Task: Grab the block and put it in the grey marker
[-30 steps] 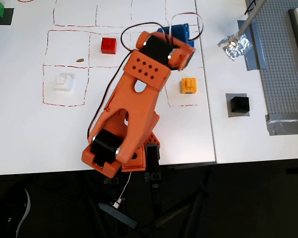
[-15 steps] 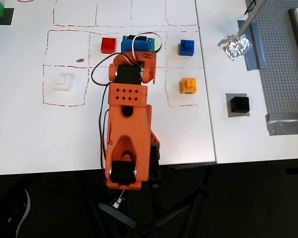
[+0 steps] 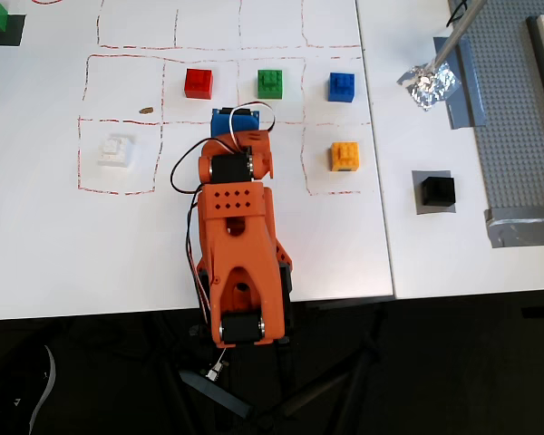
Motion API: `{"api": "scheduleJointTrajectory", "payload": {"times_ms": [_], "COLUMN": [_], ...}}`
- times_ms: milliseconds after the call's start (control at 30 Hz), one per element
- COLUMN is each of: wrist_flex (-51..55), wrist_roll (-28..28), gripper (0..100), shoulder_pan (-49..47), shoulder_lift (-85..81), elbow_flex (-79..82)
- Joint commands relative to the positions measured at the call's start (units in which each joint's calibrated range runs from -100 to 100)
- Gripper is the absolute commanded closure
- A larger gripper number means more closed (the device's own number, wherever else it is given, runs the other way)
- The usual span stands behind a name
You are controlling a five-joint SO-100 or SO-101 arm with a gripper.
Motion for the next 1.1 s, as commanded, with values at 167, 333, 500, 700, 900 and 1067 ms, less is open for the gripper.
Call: {"api": "scheduleJointTrajectory", "payload": {"times_ms": [167, 333, 500, 700, 900, 1067], "wrist_flex": [-1.7, -2.3, -2.4, -2.7, -2.7, -2.7], "wrist_roll": [0.8, 0.4, 0.6, 0.3, 0.8, 0.8], "gripper": [100, 100, 100, 100, 100, 100], "shoulder_pan": [-0.5, -0.8, -0.9, -0.9, -0.9, -0.9], "shoulder_lift": [-4.5, -4.5, -4.5, -4.5, -4.6, -4.6], "elbow_flex": [2.0, 2.6, 2.7, 2.8, 2.8, 2.8]}}
